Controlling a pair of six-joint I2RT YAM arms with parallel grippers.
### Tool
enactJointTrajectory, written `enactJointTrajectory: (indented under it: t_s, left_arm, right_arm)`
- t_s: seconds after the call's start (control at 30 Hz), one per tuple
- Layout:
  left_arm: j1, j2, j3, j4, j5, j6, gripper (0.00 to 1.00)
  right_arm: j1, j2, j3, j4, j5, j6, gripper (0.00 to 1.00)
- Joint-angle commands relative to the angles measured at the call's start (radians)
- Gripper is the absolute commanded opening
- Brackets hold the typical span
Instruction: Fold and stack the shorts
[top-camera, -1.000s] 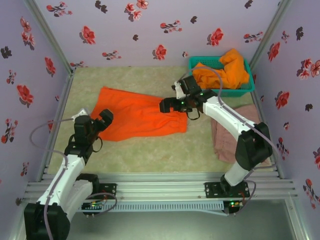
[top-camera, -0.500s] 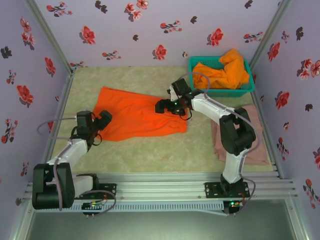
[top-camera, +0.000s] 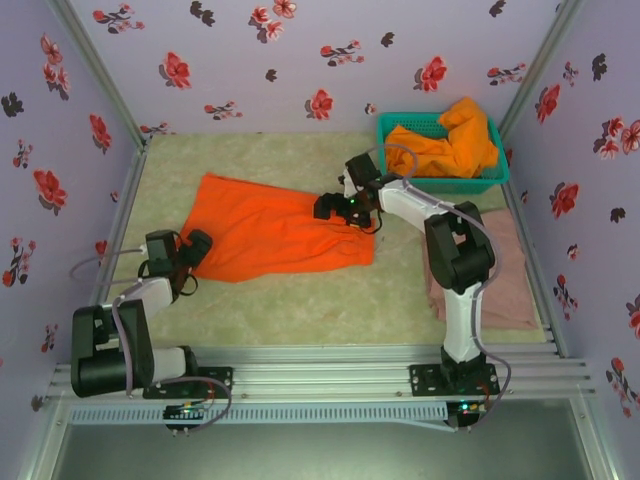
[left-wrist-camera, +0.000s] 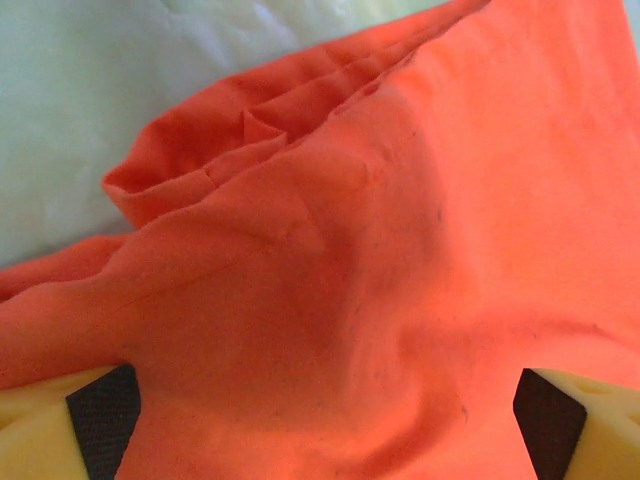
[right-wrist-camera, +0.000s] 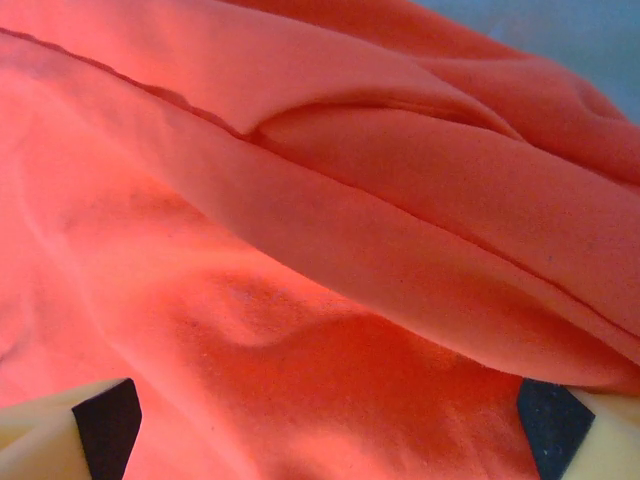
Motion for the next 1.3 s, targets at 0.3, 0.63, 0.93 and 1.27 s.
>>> enactJointTrajectory:
  t_s: [0.3, 0.63, 0.93, 1.27]
  left_arm:
    - [0.028, -0.176, 0.009, -0.163, 0.007, -0.021, 1.0]
    - [0.023, -0.452, 0.105, -0.339, 0.149, -0.039, 0.99]
    - [0.006, -0.426, 0.11, -0.309, 0.286, -0.021, 0.99]
    - [-0.043, -0.38, 0.111, -0.292, 0.308, -0.009, 0.99]
  right_arm:
    - [0.002, -0.215, -0.044, -0.055, 0.12, -0.039, 0.99]
    - [-0.018, -0.658, -0.225, -0.171, 0.491, -0.066, 0.99]
    - [-0.091, -0.713, -0.374, -0.142, 0.337, -0.087, 0.99]
    - [-0.055, -0.506, -0.383, -0.116, 0.328, -0.049, 0.83]
